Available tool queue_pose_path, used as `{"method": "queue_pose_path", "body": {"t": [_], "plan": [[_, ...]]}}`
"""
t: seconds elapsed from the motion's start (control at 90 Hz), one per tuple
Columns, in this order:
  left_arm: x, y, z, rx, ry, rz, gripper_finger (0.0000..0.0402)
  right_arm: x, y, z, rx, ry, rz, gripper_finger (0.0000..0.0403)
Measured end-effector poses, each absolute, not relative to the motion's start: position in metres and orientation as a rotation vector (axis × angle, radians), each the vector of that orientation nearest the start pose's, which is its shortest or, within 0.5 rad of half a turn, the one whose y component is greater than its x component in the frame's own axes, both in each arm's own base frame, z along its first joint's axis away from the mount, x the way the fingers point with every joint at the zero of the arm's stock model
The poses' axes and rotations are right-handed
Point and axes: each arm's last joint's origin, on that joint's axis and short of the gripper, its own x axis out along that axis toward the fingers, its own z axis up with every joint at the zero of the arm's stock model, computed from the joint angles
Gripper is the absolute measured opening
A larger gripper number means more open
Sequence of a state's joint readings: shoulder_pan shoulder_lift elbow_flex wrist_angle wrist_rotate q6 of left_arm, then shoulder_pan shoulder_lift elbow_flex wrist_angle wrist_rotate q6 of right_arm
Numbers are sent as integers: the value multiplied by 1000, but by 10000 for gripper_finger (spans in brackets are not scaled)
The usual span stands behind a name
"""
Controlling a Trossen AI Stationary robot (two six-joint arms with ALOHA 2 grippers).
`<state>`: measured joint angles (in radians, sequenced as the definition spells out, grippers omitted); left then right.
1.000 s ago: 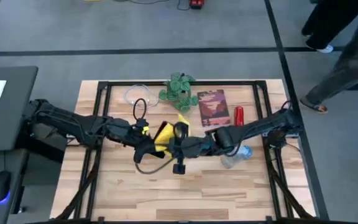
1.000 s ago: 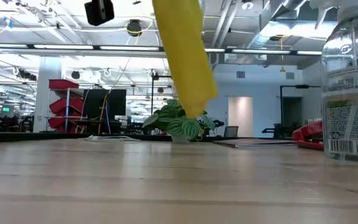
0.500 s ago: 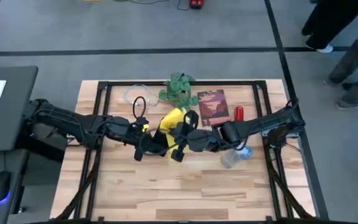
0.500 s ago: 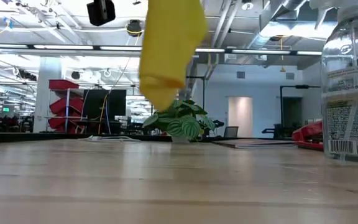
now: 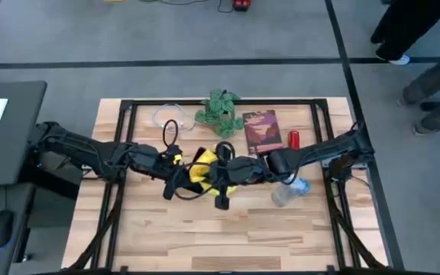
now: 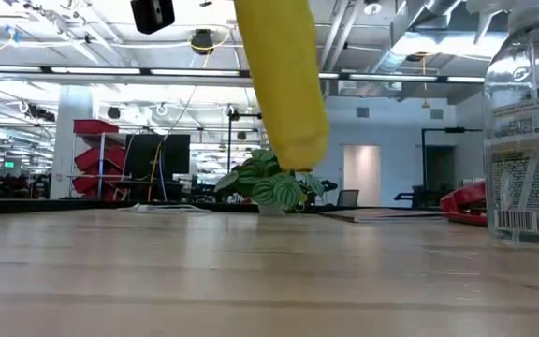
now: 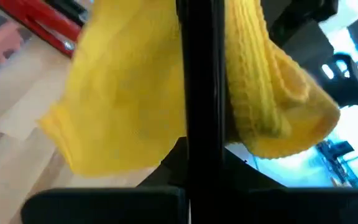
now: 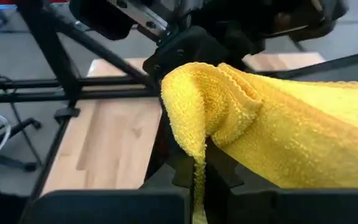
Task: Apply microfiber cloth
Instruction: Wipe the back and front of the cellphone with the yellow microfiber cloth
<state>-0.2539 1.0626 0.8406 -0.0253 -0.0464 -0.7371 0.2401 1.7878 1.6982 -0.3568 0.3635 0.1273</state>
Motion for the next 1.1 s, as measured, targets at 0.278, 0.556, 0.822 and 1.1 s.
{"method": "queue_pose_path", "body": {"t": [0.278,0.556,0.822,1.1], "plan": [[230,-58,315,-710,314,-114,7,404,78,382,39,236,-435,0],[230,-59,311,-702,348,-114,7,417,81,361,1,357,-138,0],[229,-58,309,-699,364,-80,7,422,79,354,-32,371,-158,0],[230,-58,312,-709,340,-85,7,411,70,372,-69,304,-417,0]]}}
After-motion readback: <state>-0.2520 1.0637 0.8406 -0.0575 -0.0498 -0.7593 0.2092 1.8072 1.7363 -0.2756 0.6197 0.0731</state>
